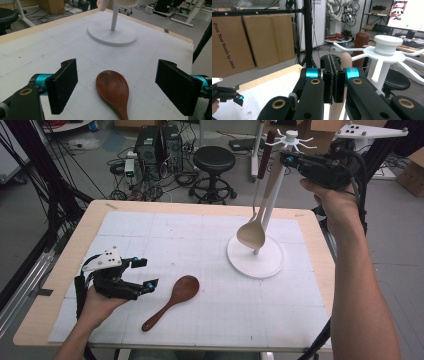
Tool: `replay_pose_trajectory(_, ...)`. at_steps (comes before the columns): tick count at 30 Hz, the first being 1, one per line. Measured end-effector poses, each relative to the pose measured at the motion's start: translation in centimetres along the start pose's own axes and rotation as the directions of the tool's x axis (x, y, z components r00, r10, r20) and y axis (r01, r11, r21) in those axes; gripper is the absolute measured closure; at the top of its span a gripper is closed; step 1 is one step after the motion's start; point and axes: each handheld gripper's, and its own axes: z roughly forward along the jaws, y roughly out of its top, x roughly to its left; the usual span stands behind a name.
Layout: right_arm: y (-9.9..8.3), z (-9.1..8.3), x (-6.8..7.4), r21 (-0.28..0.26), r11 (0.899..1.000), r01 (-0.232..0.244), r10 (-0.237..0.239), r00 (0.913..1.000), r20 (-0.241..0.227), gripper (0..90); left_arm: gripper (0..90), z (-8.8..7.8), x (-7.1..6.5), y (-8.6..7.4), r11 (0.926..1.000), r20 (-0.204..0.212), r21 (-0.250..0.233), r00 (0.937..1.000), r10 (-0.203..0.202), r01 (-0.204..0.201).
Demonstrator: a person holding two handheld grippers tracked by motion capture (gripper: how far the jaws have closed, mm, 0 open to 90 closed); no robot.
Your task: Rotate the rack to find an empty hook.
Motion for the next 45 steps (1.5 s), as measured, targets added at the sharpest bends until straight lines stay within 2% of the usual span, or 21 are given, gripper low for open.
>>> replay_pose_trajectory(5, -0.5, -1.0, -0.3, 0.001, 1.000, -0.007, 0.007, 1.0000, -0.005, 90.0, 18.6, 0.0, 0.0, 0.0, 1.0000, -0.001, 0.002, 1.0000, 0.002, -0.002)
replay_pose_trajectory(7, -0.8, -1.5, -0.6, -0.001, 1.000, 0.005, -0.005, 1.0000, 0.000, 90.0, 18.6, 0.0, 0.0, 0.0, 1.0000, -0.001, 0.002, 1.0000, 0.002, -0.002)
replay_pose_trajectory(9, -1.0, -2.0, -0.8, 0.006, 1.000, -0.007, 0.007, 1.0000, 0.002, 90.0, 18.6, 0.0, 0.0, 0.0, 1.0000, 0.000, 0.002, 1.0000, 0.004, -0.004)
replay_pose_trajectory(15, -1.2, -3.3, -1.8, -0.003, 1.000, -0.024, 0.025, 0.9993, 0.029, 90.0, 18.6, 0.1, 0.0, 0.0, 1.0000, 0.000, 0.007, 1.0000, 0.003, -0.003)
replay_pose_trajectory(20, -0.8, -3.6, -2.3, -0.004, 1.000, -0.027, 0.028, 0.9984, 0.050, 90.0, 18.6, 0.0, 0.0, 0.0, 1.0000, 0.000, 0.003, 1.0000, 0.004, -0.004)
replay_pose_trajectory(28, 0.2, -3.0, -2.1, 0.002, 1.000, -0.014, 0.014, 0.9987, 0.050, 90.0, 18.6, 0.0, 0.0, 0.0, 1.0000, 0.001, -0.001, 1.0000, 0.001, -0.001)
replay_pose_trajectory(30, 0.2, -2.6, -1.9, 0.007, 1.000, -0.001, 0.001, 0.9989, 0.046, 90.0, 18.6, 0.0, 0.0, 0.0, 1.0000, 0.000, -0.003, 1.0000, 0.001, -0.001)
replay_pose_trajectory(37, -0.1, -1.5, -1.2, 0.007, 1.000, -0.007, 0.006, 0.9994, 0.035, 90.0, 18.6, -0.1, 0.0, 0.0, 1.0000, -0.001, -0.001, 1.0000, 0.003, -0.003)
replay_pose_trajectory(45, 0.1, -0.7, -0.5, 0.006, 1.000, 0.004, -0.004, 0.9991, 0.042, 90.0, 18.6, -0.1, 0.0, 0.0, 1.0000, 0.001, -0.004, 1.0000, 0.003, -0.003)
